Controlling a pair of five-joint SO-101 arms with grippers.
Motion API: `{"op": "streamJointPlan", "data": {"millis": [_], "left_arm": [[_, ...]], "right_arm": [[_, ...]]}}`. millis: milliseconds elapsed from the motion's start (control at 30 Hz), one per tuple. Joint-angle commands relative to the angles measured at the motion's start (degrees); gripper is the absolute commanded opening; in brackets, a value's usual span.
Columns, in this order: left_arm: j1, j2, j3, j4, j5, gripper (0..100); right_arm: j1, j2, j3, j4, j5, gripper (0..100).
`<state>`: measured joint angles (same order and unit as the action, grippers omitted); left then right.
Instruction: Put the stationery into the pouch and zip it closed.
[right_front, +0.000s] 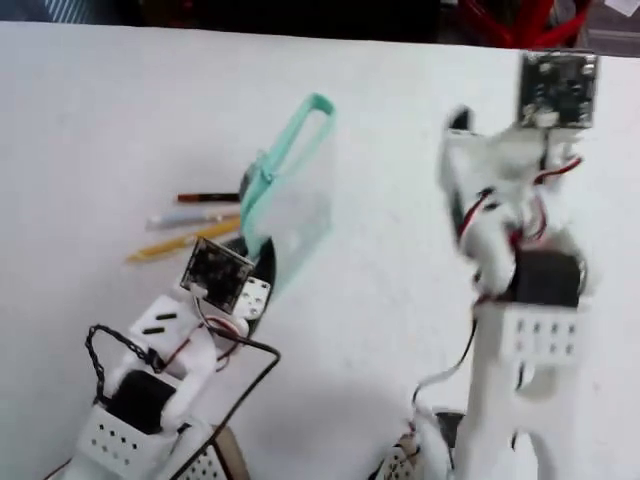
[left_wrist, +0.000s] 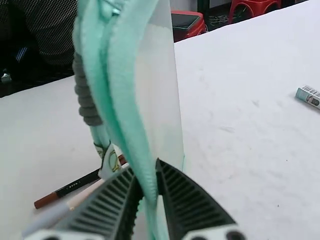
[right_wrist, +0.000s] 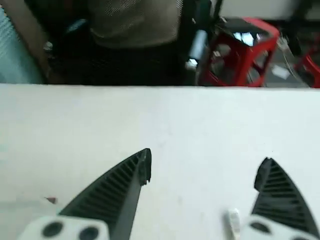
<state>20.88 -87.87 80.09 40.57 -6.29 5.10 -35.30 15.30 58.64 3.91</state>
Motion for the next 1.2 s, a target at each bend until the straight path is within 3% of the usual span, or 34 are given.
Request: {"op": "streamJointPlan", "data": {"millis": [0,167,400,600,867,933,1033,1167], "left_arm": [[-0.7,-1.1,0.3,-1.7,-0.7,2],[-0.7,-1.1,0.5,-1.7,-0.7,2],[-2.3,-1.2,0.1,-1.2,-0.1,3],[-6.5,-1.2,0.4,-1.6,9.6,20],[3.4,-1.2,2.9,-5.1,0.7,16],[0.7,-1.2,2.9,-7.6,1.0,15],[-1.3,-1.2,2.8,-8.8,1.0,15],[2.2,-1.1,3.9,-8.9,0.6,15]], "right_arm": [[8.2,7.5,1.0,0.2,5.8,31.3],[14.2,20.9,1.0,0.0,17.1,31.0],[15.2,34.6,0.2,-0.1,24.9,18.4],[15.5,45.1,-5.9,-0.1,24.7,22.5],[15.2,64.0,-19.6,0.1,23.6,22.4],[15.2,67.6,-22.3,0.2,23.6,17.8],[15.5,70.3,-25.5,0.0,23.6,1.4],[14.5,70.8,-26.8,0.2,24.0,1.6]]}}
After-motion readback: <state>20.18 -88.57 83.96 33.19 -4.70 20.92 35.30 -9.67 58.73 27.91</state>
